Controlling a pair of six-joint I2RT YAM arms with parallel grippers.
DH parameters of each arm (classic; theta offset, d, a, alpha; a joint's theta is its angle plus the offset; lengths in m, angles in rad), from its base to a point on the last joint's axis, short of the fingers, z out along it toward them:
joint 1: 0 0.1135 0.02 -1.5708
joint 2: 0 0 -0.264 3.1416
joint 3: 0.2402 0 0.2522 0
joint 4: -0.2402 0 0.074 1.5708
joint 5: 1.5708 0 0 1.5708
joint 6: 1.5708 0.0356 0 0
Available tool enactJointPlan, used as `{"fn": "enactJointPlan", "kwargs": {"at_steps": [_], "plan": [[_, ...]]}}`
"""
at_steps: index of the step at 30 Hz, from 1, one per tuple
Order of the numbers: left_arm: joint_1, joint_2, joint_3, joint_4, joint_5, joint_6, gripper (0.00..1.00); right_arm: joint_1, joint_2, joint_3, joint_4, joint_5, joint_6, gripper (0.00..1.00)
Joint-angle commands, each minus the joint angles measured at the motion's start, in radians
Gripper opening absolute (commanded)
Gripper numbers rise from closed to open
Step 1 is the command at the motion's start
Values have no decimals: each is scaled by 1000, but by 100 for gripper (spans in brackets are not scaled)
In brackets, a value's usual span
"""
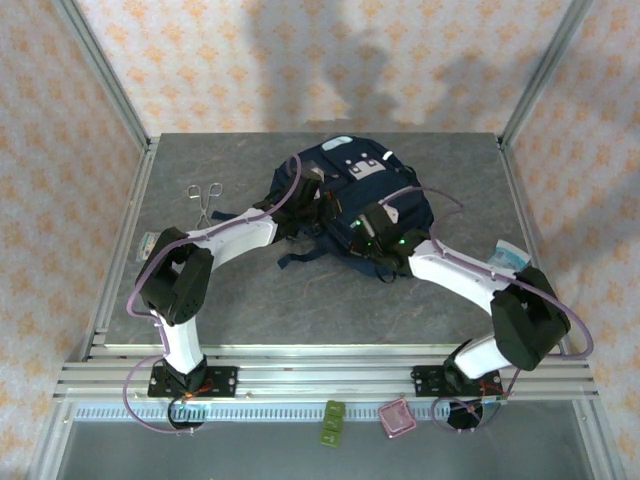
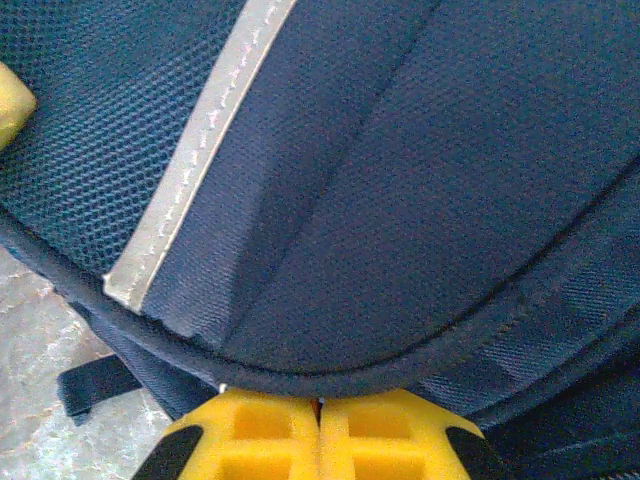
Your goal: Pack books, pencil case, and school supplies into a backpack
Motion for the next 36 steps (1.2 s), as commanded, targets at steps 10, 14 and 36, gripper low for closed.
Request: {"fn": "enactJointPlan", "kwargs": {"at_steps": [10,14,36], "plan": [[40,-59,-6,-24,-75,69,0,-124,-67,-51,-157,246,-140,7],[39,-49,-1,-18,-64,65,0,-126,-59,-44,-119,241,-180,0],[95,57,240,-83,-124,269,9,88,72,-5,256,-327,-249,0]]}}
